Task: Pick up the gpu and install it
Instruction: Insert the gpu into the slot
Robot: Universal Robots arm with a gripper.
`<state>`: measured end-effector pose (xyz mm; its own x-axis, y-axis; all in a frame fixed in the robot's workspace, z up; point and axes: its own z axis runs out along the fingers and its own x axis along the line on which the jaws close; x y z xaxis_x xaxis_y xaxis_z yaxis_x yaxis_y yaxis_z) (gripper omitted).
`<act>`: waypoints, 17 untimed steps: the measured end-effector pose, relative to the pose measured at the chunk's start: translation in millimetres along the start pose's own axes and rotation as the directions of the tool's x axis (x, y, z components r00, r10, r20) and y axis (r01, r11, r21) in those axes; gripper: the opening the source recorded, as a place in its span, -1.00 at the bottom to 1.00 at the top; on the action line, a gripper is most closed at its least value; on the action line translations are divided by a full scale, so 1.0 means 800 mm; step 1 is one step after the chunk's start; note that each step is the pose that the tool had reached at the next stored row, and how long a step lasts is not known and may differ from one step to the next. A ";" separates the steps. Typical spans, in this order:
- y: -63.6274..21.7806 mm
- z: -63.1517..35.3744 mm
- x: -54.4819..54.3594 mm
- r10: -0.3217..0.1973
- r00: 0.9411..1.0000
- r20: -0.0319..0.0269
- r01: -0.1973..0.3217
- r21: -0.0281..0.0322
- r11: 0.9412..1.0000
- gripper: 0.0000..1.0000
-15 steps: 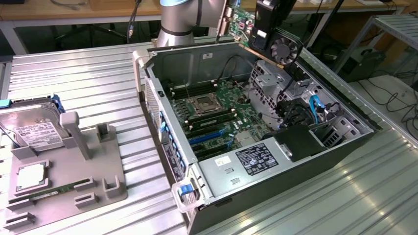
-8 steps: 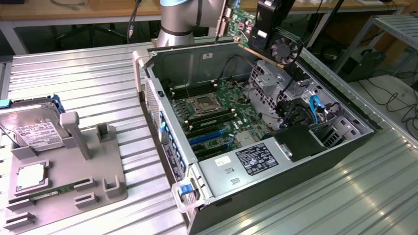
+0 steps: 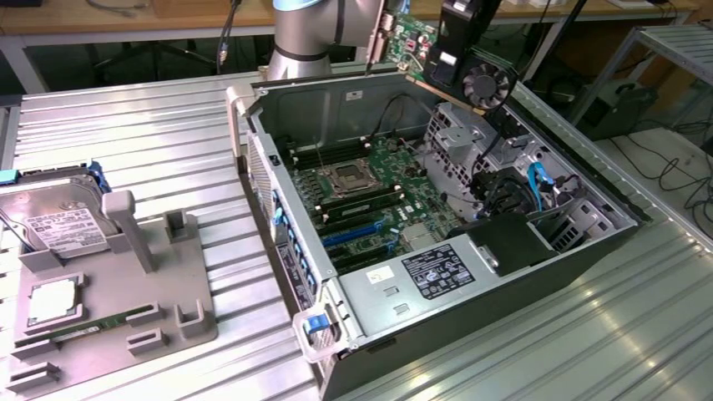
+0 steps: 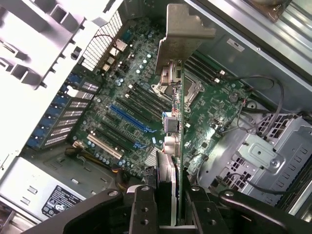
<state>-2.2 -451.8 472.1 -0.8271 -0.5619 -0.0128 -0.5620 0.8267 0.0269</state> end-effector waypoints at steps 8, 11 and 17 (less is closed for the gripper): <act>0.000 0.000 0.000 -0.035 0.999 -0.001 0.035 0.000 0.999 -0.44; 0.000 0.000 0.000 -0.053 0.999 -0.001 0.053 -0.001 0.999 -0.44; 0.000 0.000 0.000 -0.083 0.997 -0.002 0.083 -0.001 0.997 -0.44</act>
<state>-2.2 -451.9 472.1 -0.7778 -0.6283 -0.0128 -0.6284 0.7774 0.0269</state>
